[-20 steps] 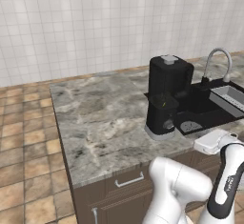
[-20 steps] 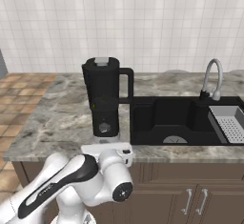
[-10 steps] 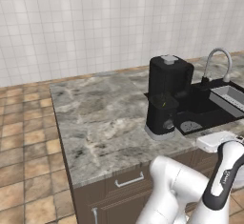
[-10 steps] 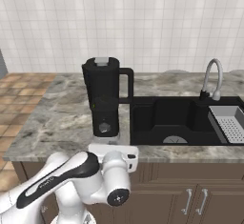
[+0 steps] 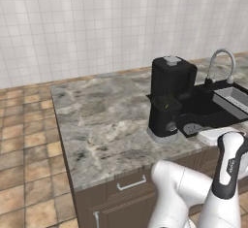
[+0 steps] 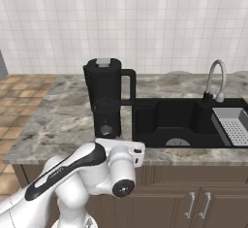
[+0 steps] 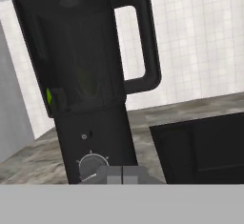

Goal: Grab the lemon wedges from the fridge, place them in the blender, close the lid, and turn on the blender to create a marinade.

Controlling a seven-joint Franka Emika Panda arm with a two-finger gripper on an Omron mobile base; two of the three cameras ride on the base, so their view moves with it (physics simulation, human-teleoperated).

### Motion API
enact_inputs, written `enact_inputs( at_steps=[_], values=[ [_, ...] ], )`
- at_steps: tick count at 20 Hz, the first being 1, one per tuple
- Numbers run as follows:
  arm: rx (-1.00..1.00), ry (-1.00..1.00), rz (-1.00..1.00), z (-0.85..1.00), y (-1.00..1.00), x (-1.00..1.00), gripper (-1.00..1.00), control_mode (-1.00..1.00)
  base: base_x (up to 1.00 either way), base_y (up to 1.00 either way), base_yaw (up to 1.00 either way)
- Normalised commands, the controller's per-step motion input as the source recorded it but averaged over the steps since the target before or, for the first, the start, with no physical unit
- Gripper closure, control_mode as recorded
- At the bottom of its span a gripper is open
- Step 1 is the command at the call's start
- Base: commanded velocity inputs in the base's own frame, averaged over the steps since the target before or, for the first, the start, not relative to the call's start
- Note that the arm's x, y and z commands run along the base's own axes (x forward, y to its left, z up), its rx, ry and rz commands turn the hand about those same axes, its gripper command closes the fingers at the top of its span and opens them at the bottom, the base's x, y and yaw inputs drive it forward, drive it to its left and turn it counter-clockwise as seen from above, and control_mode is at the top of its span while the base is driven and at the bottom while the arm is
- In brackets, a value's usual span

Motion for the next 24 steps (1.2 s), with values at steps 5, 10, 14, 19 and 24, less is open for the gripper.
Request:
enact_inputs(
  at_steps=[5,10,14,19,24],
  values=[
    [0.0,0.0,0.02,-0.11,0.17,0.12,1.0,-1.0,0.0,0.0,0.0],
    [0.0,0.0,0.04,-0.08,0.1,0.01,1.0,-1.0,0.0,0.0,0.0],
    [0.0,0.0,0.0,-0.09,0.45,0.0,1.0,-1.0,0.0,0.0,0.0],
    [0.0,0.0,0.0,-0.08,0.51,0.01,1.0,-1.0,0.0,0.0,0.0],
    [0.0,0.0,0.0,-0.01,0.34,0.22,1.0,-1.0,0.0,0.0,0.0]
  ],
)
